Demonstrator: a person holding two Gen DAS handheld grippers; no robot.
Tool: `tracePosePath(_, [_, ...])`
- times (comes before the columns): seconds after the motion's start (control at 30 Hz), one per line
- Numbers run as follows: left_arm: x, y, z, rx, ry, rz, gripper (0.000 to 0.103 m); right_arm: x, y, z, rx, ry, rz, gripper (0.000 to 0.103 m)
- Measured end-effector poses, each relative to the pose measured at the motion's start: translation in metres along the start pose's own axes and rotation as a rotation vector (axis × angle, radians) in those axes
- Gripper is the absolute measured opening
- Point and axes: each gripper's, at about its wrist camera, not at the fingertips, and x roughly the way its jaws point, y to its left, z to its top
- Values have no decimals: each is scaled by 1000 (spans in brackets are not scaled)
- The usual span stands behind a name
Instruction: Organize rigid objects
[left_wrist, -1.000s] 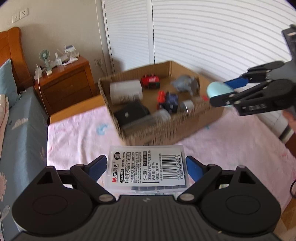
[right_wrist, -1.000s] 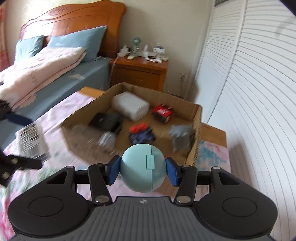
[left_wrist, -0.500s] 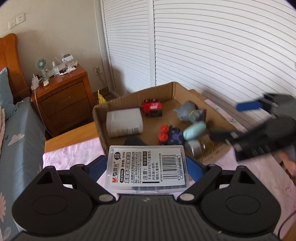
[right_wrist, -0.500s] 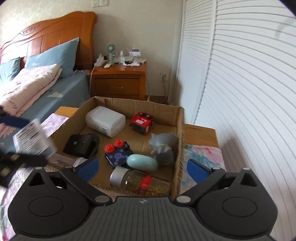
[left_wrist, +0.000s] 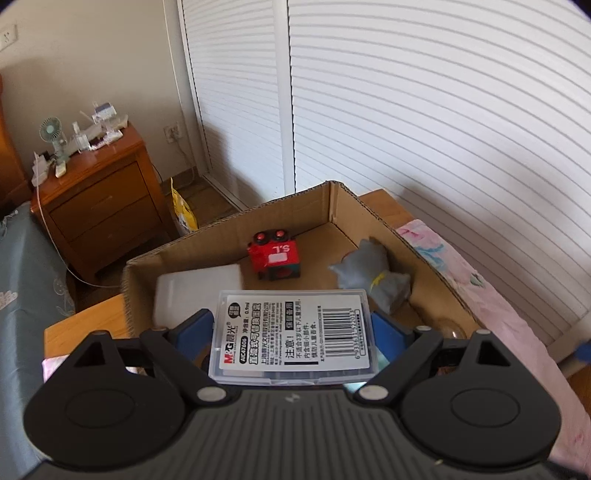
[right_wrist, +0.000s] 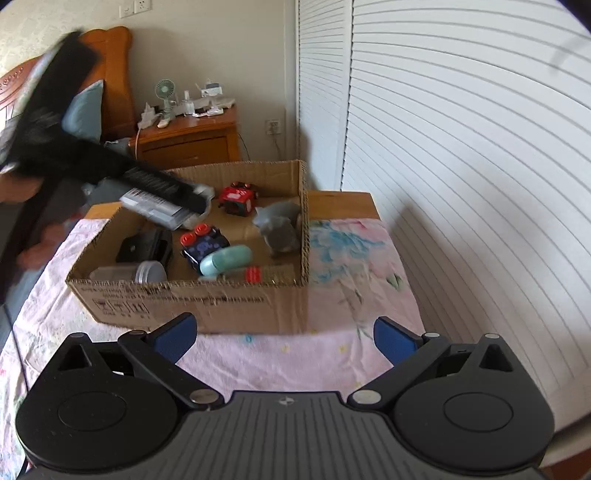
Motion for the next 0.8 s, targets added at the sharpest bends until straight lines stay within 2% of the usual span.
tracePosePath(0.23, [22, -2, 15, -24, 15, 13, 91, -2, -4, -2, 14, 2, -18, 103])
tracePosePath(0.5, [-9, 2, 15, -36, -29, 52, 92, -11, 0, -3, 20, -10, -5, 103])
tracePosePath(0.63, [-41, 4, -3, -49, -59, 69, 92, -18, 3, -3, 18, -5, -18, 103])
tracePosePath(0.8, [-91, 2, -48, -113, -58, 132, 98, -21, 7, -4, 41, 26, -68, 103])
